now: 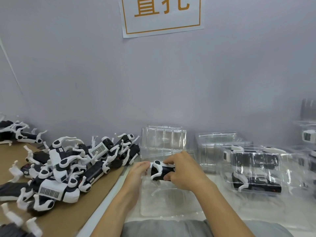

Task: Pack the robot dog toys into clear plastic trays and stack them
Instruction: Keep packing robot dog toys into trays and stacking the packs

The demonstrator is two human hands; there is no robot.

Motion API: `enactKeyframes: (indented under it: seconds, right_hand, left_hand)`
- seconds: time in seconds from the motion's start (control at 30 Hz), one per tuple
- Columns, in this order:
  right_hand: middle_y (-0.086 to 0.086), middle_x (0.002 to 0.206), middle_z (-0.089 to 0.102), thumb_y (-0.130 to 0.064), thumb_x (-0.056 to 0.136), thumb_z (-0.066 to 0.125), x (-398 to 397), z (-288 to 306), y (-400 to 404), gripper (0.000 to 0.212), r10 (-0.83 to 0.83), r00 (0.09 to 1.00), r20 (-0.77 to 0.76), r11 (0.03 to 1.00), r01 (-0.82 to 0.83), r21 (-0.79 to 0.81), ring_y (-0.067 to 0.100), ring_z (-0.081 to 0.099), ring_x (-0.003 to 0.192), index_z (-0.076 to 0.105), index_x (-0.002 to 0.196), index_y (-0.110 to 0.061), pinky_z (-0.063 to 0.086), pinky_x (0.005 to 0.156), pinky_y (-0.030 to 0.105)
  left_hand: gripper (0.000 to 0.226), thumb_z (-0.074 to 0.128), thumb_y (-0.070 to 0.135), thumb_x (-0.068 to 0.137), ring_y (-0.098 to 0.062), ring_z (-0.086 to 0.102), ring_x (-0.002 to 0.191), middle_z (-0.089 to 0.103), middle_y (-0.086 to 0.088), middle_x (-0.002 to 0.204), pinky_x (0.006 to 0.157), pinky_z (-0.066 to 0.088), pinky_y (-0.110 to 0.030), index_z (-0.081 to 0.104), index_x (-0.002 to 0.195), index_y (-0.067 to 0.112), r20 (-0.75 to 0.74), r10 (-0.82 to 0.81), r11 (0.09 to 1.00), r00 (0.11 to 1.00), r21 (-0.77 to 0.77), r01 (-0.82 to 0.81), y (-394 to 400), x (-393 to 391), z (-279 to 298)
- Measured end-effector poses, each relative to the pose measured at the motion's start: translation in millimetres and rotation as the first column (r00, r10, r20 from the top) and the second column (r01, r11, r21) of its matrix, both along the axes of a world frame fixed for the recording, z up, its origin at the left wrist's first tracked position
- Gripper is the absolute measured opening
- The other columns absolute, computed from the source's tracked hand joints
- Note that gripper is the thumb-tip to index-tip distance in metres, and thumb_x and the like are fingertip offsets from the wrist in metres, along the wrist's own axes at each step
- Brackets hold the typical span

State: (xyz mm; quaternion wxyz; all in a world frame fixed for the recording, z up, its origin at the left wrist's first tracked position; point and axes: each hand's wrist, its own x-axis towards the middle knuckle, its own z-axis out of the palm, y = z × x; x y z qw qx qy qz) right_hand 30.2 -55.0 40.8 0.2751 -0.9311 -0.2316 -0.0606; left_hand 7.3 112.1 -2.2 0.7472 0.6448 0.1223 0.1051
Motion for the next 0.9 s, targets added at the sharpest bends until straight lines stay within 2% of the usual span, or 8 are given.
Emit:
enactKeyframes:
  seconds: [0.1,0.2,0.3,0.43,0.6,0.67,0.77,0.9]
  right_hand:
    - [-0.004,0.096,0.066,-0.019,0.079,0.076,-1.1,-0.6,3.5,0.019,0.012,1.000,0.026,1.000,-0.011,-0.017,0.021,0.059,0.091,0.070,0.095,-0.025,0.046,0.069,0.030]
    - [-0.005,0.108,0.059,-0.021,0.081,0.074,-1.3,-1.1,5.9,0.028,0.011,0.998,0.064,0.999,-0.008,-0.047,0.018,0.055,0.098,0.067,0.108,-0.025,0.037,0.072,0.028]
    - [-0.005,0.112,0.056,-0.023,0.081,0.075,-1.5,-1.3,6.2,0.032,0.015,0.997,0.071,0.999,-0.012,-0.048,0.018,0.053,0.103,0.066,0.113,-0.024,0.036,0.073,0.026]
    - [-0.004,0.105,0.064,-0.020,0.077,0.080,-1.1,-1.9,4.1,0.030,0.017,0.999,0.027,1.000,-0.018,0.015,0.015,0.055,0.090,0.072,0.106,-0.022,0.034,0.057,0.015]
    - [-0.001,0.109,0.065,-0.016,0.074,0.085,1.2,-3.4,3.5,0.043,0.038,0.996,-0.077,0.993,-0.029,0.114,0.012,0.055,0.091,0.073,0.115,-0.020,0.034,0.061,0.013]
    - [-0.001,0.103,0.067,-0.015,0.073,0.085,0.9,-3.6,3.3,0.038,0.047,0.995,-0.090,0.993,-0.037,0.111,0.013,0.055,0.085,0.075,0.109,-0.021,0.034,0.058,0.012]
    - [0.001,0.095,0.068,-0.012,0.074,0.084,0.0,-3.3,2.9,0.029,0.048,0.994,-0.100,0.994,-0.038,0.105,0.017,0.060,0.083,0.078,0.101,-0.022,0.043,0.062,0.019]
    - [0.000,0.094,0.069,-0.014,0.075,0.084,-0.4,-3.1,2.7,0.028,0.054,0.994,-0.099,0.992,-0.042,0.117,0.014,0.058,0.080,0.078,0.101,-0.024,0.043,0.063,0.019]
  left_hand:
    - [0.035,0.057,0.023,0.097,-0.036,0.059,0.102,0.065,-0.022,0.105,0.107,0.040,-0.058,0.059,0.117,-0.005,-0.010,-0.039,0.998,0.999,-0.040,0.039,-0.9,-2.7,1.0]
    - [0.031,0.059,0.023,0.096,-0.034,0.060,0.101,0.066,-0.019,0.102,0.106,0.041,-0.058,0.059,0.116,0.000,-0.017,-0.061,0.996,0.998,-0.062,0.059,-1.7,-3.5,2.1]
    - [0.030,0.060,0.020,0.096,-0.034,0.061,0.102,0.067,-0.019,0.102,0.106,0.042,-0.058,0.060,0.117,-0.002,-0.010,-0.037,0.998,0.999,-0.051,0.036,-2.8,-2.9,3.8]
    - [0.026,0.059,0.019,0.095,-0.033,0.062,0.100,0.068,-0.019,0.103,0.097,0.047,-0.051,0.064,0.112,-0.001,-0.015,-0.029,0.999,0.999,-0.041,0.029,-2.8,-3.9,4.8]
    - [0.021,0.057,0.021,0.095,-0.036,0.063,0.097,0.069,-0.020,0.101,0.092,0.048,-0.051,0.072,0.094,0.007,-0.043,-0.084,0.994,0.996,-0.068,0.081,-3.2,-5.8,5.9]
    - [0.020,0.058,0.017,0.094,-0.041,0.061,0.101,0.066,-0.025,0.107,0.095,0.046,-0.054,0.069,0.101,0.001,-0.044,-0.048,0.997,0.998,-0.055,0.045,-1.9,-4.8,5.4]
    - [0.029,0.057,0.010,0.095,-0.047,0.055,0.121,0.062,-0.031,0.123,0.108,0.039,-0.059,0.063,0.117,-0.007,-0.039,-0.008,0.999,0.999,-0.040,0.007,-0.1,-2.1,2.9]
    - [0.030,0.057,0.010,0.096,-0.046,0.054,0.125,0.061,-0.030,0.126,0.110,0.038,-0.061,0.063,0.120,-0.005,-0.045,-0.005,0.999,0.999,-0.040,0.003,-1.1,-2.1,2.1]
